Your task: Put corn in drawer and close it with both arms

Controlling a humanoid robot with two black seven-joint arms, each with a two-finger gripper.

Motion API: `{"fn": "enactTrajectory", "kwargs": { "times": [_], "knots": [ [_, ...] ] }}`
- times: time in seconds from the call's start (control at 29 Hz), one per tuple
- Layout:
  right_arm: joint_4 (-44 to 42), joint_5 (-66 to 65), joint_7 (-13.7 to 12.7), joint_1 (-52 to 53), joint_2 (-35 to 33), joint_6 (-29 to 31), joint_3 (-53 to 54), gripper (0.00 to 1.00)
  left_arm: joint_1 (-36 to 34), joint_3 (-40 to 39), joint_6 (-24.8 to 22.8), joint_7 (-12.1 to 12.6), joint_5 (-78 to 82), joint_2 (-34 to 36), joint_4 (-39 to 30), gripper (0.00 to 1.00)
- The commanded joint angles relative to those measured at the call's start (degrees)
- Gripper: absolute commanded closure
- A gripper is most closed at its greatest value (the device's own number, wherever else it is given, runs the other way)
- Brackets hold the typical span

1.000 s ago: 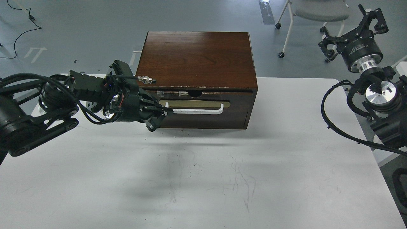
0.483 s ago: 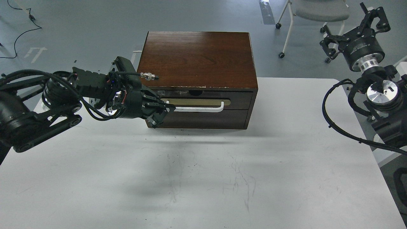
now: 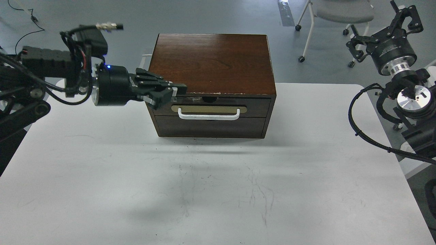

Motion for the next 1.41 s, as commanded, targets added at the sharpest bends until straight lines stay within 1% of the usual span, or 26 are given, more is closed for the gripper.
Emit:
{"fn": "enactTrajectory", "kwargs": {
  "times": [0.0, 0.03, 0.07, 0.1, 0.17, 0.21, 0.24, 0.28, 0.34, 0.38, 0.41, 0.52, 0.59, 0.69, 0.72, 0.79, 0.86, 0.93, 0.97, 1.07, 1.38],
  "knots": [
    [0.0, -0.1, 0.0, 0.1, 0.0, -0.2, 0.0, 0.00, 0.1, -0.2, -0.2, 0.0, -28.8, -0.4, 8.4, 0.38],
    [0.0, -0.1, 0.1, 0.1, 0.0, -0.2, 0.0, 0.00, 0.2, -0.3, -0.1, 0.3, -34.4, -0.7, 12.4, 0.36],
    [-0.1, -0.1, 0.0, 0.1, 0.0, -0.4, 0.0, 0.00, 0.2, -0.5, -0.1, 0.7, -37.2, -1.1, 14.6, 0.34],
    [-0.2, -0.1, 0.0, 0.1, 0.0, -0.6, 0.0, 0.00, 0.2, -0.6, 0.0, 1.6, -42.1, -2.5, 19.5, 0.33],
    [-0.6, -0.1, 0.0, 0.1, 0.0, -0.9, -0.1, 0.00, 0.2, -0.7, 0.4, 2.9, -46.2, -4.5, 24.7, 0.33],
    [-0.9, -0.1, 0.1, 0.1, 0.0, -1.5, -0.1, 0.00, 0.2, -0.9, 0.5, 4.0, -50.1, -7.0, 31.1, 0.33],
    [-1.1, -0.1, 0.1, 0.1, 0.1, -1.7, 0.0, 0.00, 0.1, -1.1, 0.2, 4.5, -52.6, -8.6, 35.0, 0.32],
    [-1.5, 0.0, 0.2, 0.0, 0.1, -1.8, 0.3, 0.00, 0.1, -1.7, -0.3, 5.3, -57.1, -11.3, 41.3, 0.32],
    [-1.6, 0.0, 0.3, 0.0, 0.2, -1.8, 0.4, 0.00, 0.2, -2.3, -0.8, 6.5, -61.7, -13.9, 47.1, 0.32],
    [-1.7, 0.1, 0.3, 0.0, 0.3, -1.8, 0.4, 0.00, 0.2, -2.5, -2.2, 8.1, -64.9, -15.8, 51.5, 0.32],
    [-1.7, 0.1, 0.3, 0.0, 0.5, -1.8, 0.5, 0.00, 0.4, -2.5, -2.2, 9.7, -67.7, -17.7, 55.5, 0.32],
    [-1.6, 0.4, 0.4, -0.2, 1.0, -1.3, 2.3, 0.00, 0.4, -2.5, -2.2, 10.8, -70.4, -21.4, 60.8, 0.31],
    [-1.6, 0.5, 0.4, -0.3, 1.5, -1.1, 3.4, 0.00, 0.5, -2.5, -2.2, 10.8, -70.5, -22.9, 62.3, 0.29],
    [-1.8, 0.6, 0.4, -0.5, 2.6, -0.5, 4.0, 0.00, 2.4, -2.5, -2.2, 10.8, -70.7, -24.0, 62.6, 0.27],
    [-1.8, 0.8, 0.3, -0.6, 2.7, -0.5, 4.5, 0.00, 3.1, -2.6, -2.2, 10.8, -70.8, -24.2, 62.6, 0.24],
    [-1.8, 1.2, 0.3, -0.7, 3.2, -0.5, 5.2, 0.00, 3.3, -2.6, -2.2, 10.7, -70.9, -24.5, 62.6, 0.22],
    [-3.3, 1.2, 0.4, -0.7, 3.7, -0.3, 4.8, 0.00, 3.4, -2.7, -2.2, 10.2, -71.2, -25.5, 62.6, 0.18],
    [-4.3, 1.2, 0.4, -0.7, 3.8, -0.4, 5.2, 0.00, 3.4, -3.1, -2.2, 10.2, -71.5, -25.3, 62.6, 0.11],
    [-5.4, 1.2, 0.4, -0.5, 4.0, -0.6, 5.0, 0.00, 3.4, -3.4, -2.2, 10.3, -71.7, -25.1, 62.7, 0.03],
    [-5.7, 1.2, 0.3, -0.7, 4.8, -0.9, 4.2, 0.00, 4.2, -3.4, -1.9, 10.2, -71.7, -25.1, 62.7, 0.02],
    [-4.7, 1.2, 0.8, -1.6, 5.5, 2.7, 3.9, 0.00, 5.9, -4.2, -2.2, 10.5, -73.0, -25.3, 62.5, 0.02]
  ]
}}
